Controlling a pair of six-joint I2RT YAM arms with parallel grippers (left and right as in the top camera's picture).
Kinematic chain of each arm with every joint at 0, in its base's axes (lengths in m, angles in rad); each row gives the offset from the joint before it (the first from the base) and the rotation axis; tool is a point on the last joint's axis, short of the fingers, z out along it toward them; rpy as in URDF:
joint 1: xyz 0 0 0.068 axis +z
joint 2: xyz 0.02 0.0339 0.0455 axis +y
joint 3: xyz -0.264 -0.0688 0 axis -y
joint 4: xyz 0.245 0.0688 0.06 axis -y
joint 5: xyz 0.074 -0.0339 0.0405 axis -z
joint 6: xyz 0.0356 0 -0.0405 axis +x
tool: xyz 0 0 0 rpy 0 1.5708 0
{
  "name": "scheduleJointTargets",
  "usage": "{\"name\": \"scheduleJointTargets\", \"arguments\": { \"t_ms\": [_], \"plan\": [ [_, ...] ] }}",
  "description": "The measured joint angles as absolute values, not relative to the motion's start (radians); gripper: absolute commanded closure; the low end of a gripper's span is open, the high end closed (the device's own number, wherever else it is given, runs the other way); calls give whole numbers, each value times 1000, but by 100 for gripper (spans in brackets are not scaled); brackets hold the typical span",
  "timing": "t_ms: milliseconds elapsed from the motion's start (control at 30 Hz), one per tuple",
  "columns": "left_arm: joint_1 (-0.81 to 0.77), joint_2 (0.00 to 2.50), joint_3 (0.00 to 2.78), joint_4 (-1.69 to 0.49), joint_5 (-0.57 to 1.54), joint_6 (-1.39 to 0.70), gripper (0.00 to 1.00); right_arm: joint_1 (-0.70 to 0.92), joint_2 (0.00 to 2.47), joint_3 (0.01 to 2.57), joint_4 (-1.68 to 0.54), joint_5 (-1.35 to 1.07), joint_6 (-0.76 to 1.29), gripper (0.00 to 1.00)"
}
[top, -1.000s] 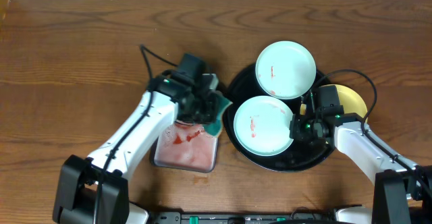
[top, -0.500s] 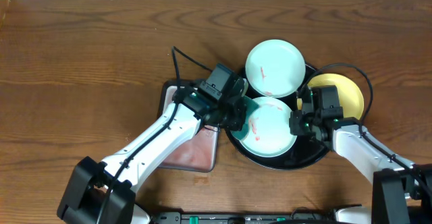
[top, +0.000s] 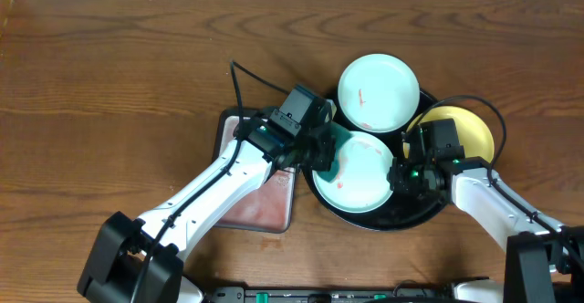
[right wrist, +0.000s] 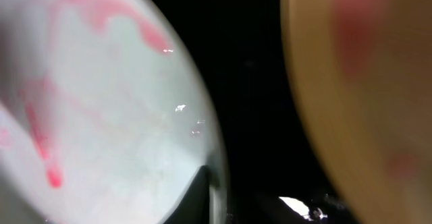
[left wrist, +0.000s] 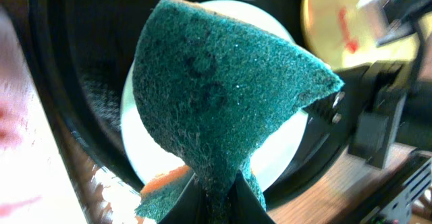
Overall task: Clean dirty plates on tray and stack at the side
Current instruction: 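Scrub the tilted blue plate with the sponge in the left gripper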
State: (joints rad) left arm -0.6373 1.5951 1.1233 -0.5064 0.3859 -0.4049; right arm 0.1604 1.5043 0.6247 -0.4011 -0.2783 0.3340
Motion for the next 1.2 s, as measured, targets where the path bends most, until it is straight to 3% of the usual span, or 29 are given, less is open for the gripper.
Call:
{"name": "scheduleJointTargets", "arguments": {
  "t_ms": [633, 867, 1033, 1200],
  "plan": [
    [-759, 1882, 1127, -384, 390, -491, 93, 162, 1487, 595, -316, -230, 299, 99],
    [-760, 1927, 1178, -437, 403, -550, 93, 162, 1487, 595, -313, -225, 287, 99],
    [-759, 1930, 1244, -625, 244, -566, 93, 162, 1487, 595, -313, -225, 283, 99],
    [-760, 1931, 1269, -663, 92, -576, 93, 164, 1487, 595, -315, -234, 270, 99]
  ]
}}
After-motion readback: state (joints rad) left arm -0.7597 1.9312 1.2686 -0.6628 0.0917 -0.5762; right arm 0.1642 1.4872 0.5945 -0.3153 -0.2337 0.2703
